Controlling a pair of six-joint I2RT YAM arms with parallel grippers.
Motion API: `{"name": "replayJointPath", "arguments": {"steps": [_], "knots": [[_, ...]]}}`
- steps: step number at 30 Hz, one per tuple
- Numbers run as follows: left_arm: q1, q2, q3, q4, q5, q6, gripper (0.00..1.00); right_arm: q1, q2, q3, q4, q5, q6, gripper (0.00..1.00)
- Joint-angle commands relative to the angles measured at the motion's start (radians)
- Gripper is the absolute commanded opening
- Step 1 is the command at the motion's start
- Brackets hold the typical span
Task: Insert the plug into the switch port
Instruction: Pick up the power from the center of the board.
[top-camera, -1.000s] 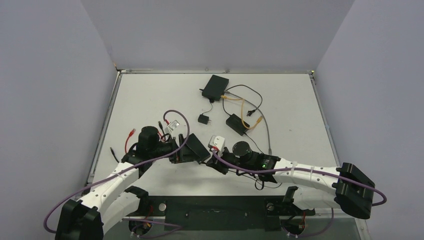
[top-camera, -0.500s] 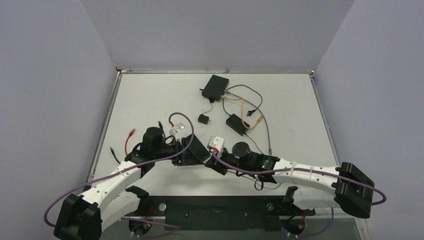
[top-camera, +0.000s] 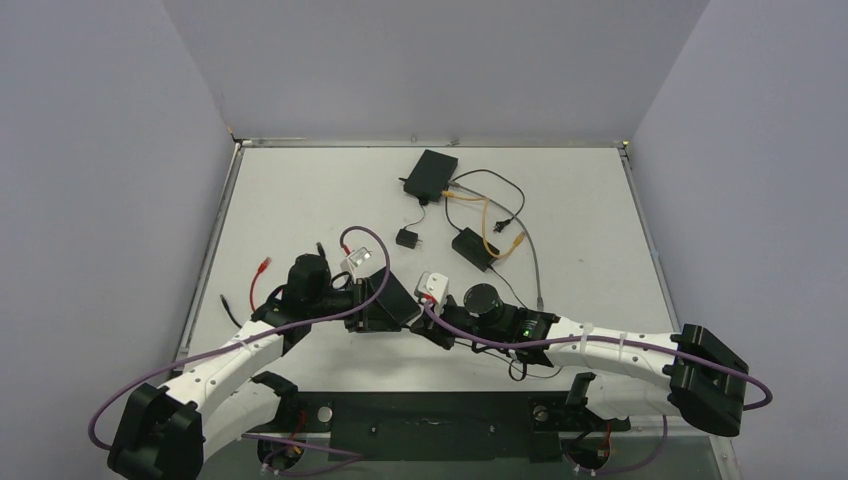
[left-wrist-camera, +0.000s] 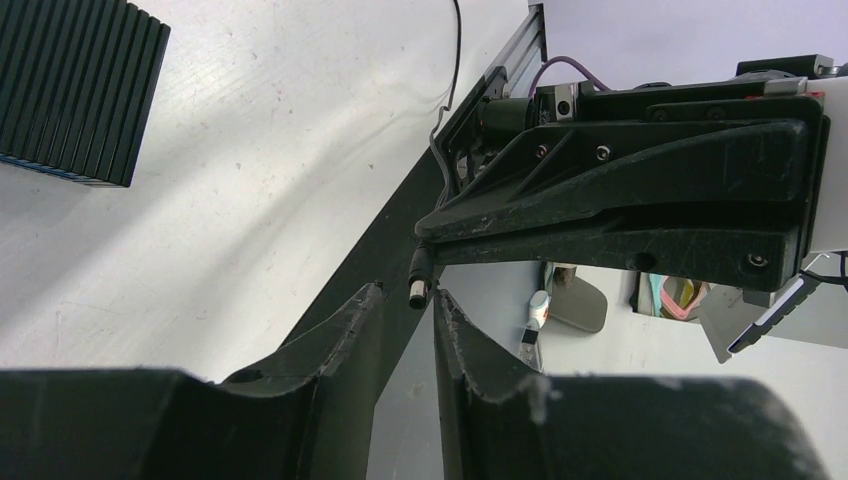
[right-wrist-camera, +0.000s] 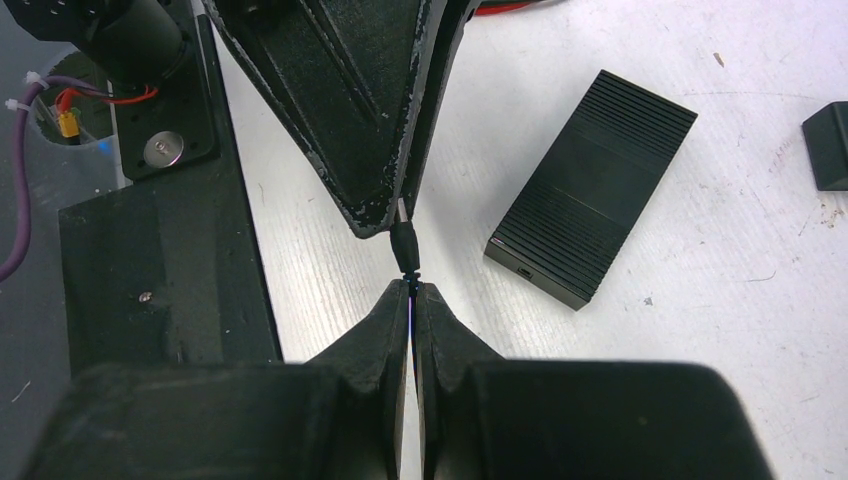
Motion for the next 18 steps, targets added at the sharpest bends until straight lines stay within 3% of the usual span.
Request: {"name": "replayJointPath", "arguments": {"steps": [1,8,18], "knots": [[-0.009,0.002,0.024,0.062,0.027,0.015,0.21,0.010,0.010,0.028,0.048,0.018,0.004,0.00],[-0.017,0.010,0.022,0.068,0.027,0.015,0.08,0.012,0.024,0.035,0.029,0.011,-0.007,0.00],[-0.021,0.012,0.022,0.072,0.030,0.013,0.00,0.033,0.029,0.042,0.015,0.018,-0.029,0.00]]}}
